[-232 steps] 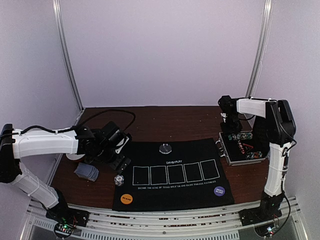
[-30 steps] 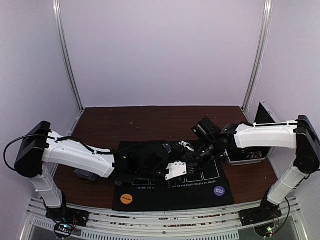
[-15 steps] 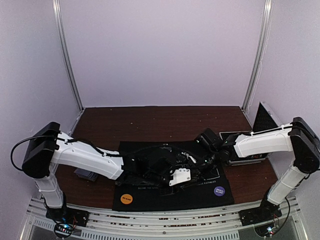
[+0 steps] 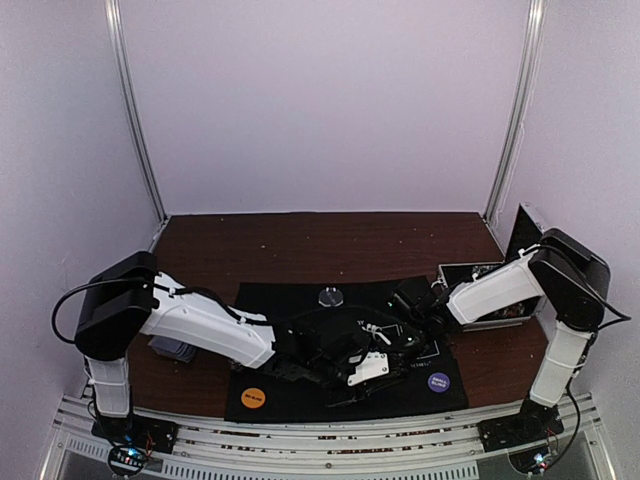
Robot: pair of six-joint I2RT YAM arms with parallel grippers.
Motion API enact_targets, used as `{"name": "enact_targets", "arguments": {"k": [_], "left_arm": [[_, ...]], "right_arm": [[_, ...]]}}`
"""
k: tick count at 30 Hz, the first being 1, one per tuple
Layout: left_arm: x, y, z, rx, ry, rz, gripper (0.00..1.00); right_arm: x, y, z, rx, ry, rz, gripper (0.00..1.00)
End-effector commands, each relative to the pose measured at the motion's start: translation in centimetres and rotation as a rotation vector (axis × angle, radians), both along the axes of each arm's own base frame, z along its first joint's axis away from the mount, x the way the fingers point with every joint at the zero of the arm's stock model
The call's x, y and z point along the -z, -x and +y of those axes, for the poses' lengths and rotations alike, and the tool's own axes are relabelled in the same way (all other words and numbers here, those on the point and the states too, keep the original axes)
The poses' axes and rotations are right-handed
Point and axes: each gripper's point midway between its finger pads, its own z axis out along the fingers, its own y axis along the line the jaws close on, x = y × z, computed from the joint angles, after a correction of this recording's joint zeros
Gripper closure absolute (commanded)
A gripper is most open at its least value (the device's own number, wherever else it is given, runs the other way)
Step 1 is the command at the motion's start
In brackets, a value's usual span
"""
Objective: Distribute texas hold em gaming equipment
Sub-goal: Pass from the right arm to the left
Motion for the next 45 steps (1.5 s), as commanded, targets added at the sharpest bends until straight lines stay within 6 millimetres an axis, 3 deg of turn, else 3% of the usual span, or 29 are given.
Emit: {"name": "enact_targets", "arguments": {"k": [1, 7, 13, 25, 45], "left_arm": [[4.0, 1.2, 2.7, 0.005, -0.209, 0.069, 1.00], [4.9, 1.2, 3.0, 0.002, -0.248, 0.075, 1.00], [5.1, 1.4, 3.3, 0.009, -0.258, 0.085, 1.00], [5.2, 1.3, 3.3, -0.003, -0.266, 0.084, 1.00], [5.6, 1.2, 4.1, -0.003, -0.288, 0.075, 1.00]], "right_arm": [[3.6, -1.2, -0.7, 0.083, 0.281, -0.092, 0.95], [4.3, -1.3, -1.0, 0.091, 0.310, -0.098, 0.82], [3.9, -1.8, -1.0, 0.112, 0.308, -0.116, 0.67], [3.1, -2.7, -1.2, 0.150, 0.299, -0.145, 0.46], [0.2, -3.0, -1.0, 0.197, 0.195, -0.101, 0.45]]}}
